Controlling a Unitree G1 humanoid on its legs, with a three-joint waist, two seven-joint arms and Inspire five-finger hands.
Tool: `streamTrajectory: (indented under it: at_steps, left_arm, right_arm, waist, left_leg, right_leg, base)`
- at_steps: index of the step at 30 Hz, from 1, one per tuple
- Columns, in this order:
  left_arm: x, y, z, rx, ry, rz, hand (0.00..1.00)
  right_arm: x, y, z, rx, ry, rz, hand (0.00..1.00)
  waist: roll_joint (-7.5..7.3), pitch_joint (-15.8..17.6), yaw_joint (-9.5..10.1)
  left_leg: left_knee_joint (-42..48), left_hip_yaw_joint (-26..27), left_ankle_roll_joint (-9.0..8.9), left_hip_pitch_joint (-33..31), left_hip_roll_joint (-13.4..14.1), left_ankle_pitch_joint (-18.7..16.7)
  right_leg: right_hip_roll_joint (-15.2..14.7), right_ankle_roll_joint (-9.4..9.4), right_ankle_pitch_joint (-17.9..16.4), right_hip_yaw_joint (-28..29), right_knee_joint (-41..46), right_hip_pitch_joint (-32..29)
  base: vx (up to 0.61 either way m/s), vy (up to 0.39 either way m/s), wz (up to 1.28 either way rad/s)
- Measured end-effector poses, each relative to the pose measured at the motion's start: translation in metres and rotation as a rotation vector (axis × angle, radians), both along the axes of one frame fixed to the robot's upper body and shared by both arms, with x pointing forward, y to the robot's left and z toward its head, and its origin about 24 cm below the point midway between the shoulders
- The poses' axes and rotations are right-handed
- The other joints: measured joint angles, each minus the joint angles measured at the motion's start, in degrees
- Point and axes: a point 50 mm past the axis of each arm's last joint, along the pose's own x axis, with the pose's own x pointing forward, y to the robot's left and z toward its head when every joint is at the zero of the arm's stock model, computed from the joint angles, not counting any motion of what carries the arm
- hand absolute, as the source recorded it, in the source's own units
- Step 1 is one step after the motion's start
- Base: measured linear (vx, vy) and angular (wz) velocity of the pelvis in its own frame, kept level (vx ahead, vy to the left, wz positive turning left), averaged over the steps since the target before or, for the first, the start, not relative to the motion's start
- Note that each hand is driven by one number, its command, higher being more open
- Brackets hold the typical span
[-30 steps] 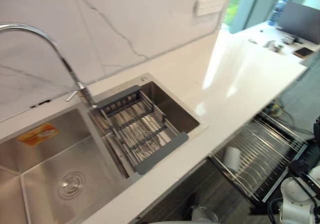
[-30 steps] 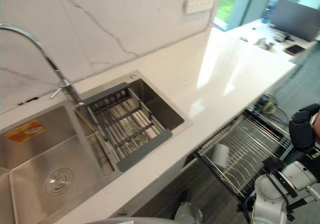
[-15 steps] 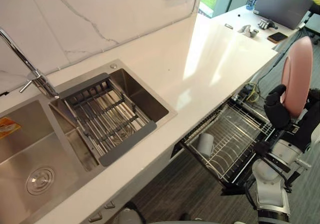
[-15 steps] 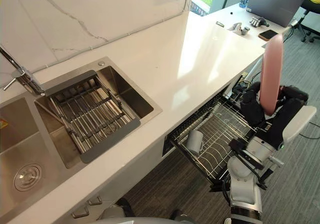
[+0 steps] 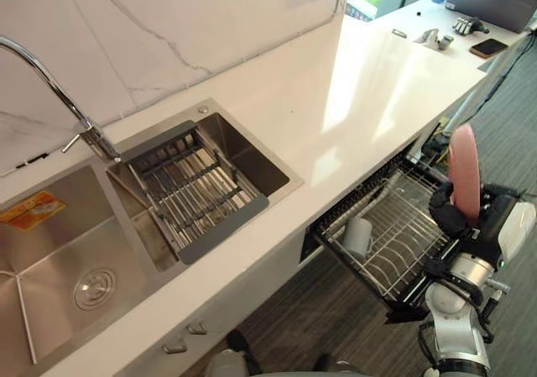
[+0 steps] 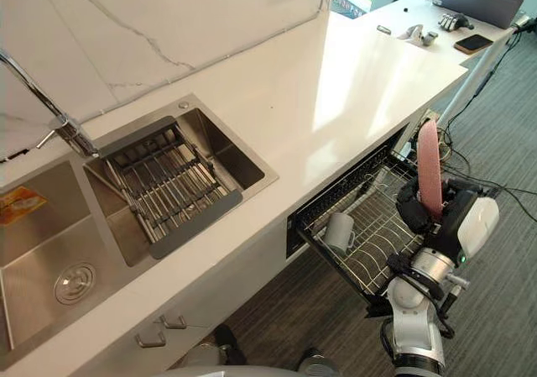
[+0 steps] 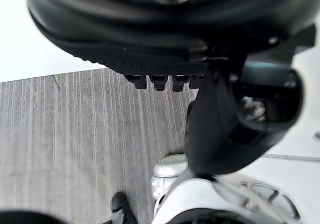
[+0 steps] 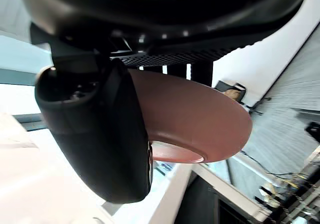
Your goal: Walk over to the sink, pick up the cup, carry it to the dishwasher, place the cup inside the dishwasher, then close the dishwasher door
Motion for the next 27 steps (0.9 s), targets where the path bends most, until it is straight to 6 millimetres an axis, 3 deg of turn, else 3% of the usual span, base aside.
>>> streamTrajectory:
  at_steps: [4,10,17,20,21,22,27]
  left_arm:
    - [0.005,-0.004,0.0,-0.011,-0.016,-0.037,1.0]
    - [0.014,-0.007,0.001,-0.019,-0.047,-0.109,1.0]
    - [0.044,-0.013,0.005,-0.047,-0.15,-0.172,1.0]
    - [0.053,-0.011,0.008,-0.037,-0.189,-0.193,1.0]
    - [0.055,-0.012,0.008,-0.039,-0.196,-0.192,1.0]
    - [0.06,-0.012,0.009,-0.044,-0.211,-0.196,1.0]
    - [0.073,-0.012,0.012,-0.055,-0.253,-0.221,1.0]
  right_arm:
    - [-0.007,-0.006,-0.023,0.042,0.128,-0.059,0.0]
    - [-0.017,-0.027,-0.036,0.065,0.236,-0.168,0.0]
    - [0.029,-0.061,-0.007,-0.029,0.313,-0.15,0.0]
    - [0.041,-0.068,-0.001,-0.052,0.364,-0.17,0.0]
    - [0.043,-0.069,0.001,-0.061,0.372,-0.173,1.0]
    - [0.047,-0.072,0.006,-0.075,0.374,-0.178,1.0]
    - [0.057,-0.081,0.019,-0.066,0.4,-0.215,1.0]
  waist:
    - [1.64,0.8,-0.13]
    - [3.84,1.5,-0.1]
    - [8.97,4.9,0.25]
    - [10.1,6.5,0.27]
    - [10.32,6.7,0.27]
    - [11.05,7.4,0.2]
    - [11.83,10.1,0.16]
  left_leg:
    - [-0.3,-2.4,-0.03,0.1,-0.8,0.0]
    - [-1.1,-3.3,-0.28,-0.2,-1.3,0.2]
    - [-2.7,-7.3,-0.25,-4.7,-2.5,2.5]
    - [-2.8,-8.9,-0.52,-6.1,-2.7,3.3]
    - [-2.8,-9.6,-0.72,-6.3,-2.8,3.4]
    - [-2.9,-10.3,-0.94,-6.5,-2.8,3.6]
    - [-3.1,-11.9,-1.3,-7.6,-3.3,4.4]
  right_leg:
    - [-0.4,0.42,0.2,0.7,-0.1,-0.1]
    - [-0.4,0.52,0.2,0.2,-0.2,-0.3]
    - [-1.4,0.65,0.9,0.2,1.1,-5.7]
    - [-1.4,0.52,1.2,-0.1,1.1,-6.9]
    - [-1.4,0.52,1.2,-0.2,1.1,-7.1]
    - [-1.6,0.52,1.3,-0.3,1.1,-7.3]
    - [-2.2,0.56,1.5,-0.8,1.1,-8.1]
  base:
    - [0.05,0.03,-0.07]
    - [0.03,0.007,0.04]
    - [-0.01,0.03,0.02]
    - [0.01,0.013,0.04]
    - [0.02,-0.002,0.06]
    - [0.02,0.018,0.04]
    - [0.01,0.02,0.05]
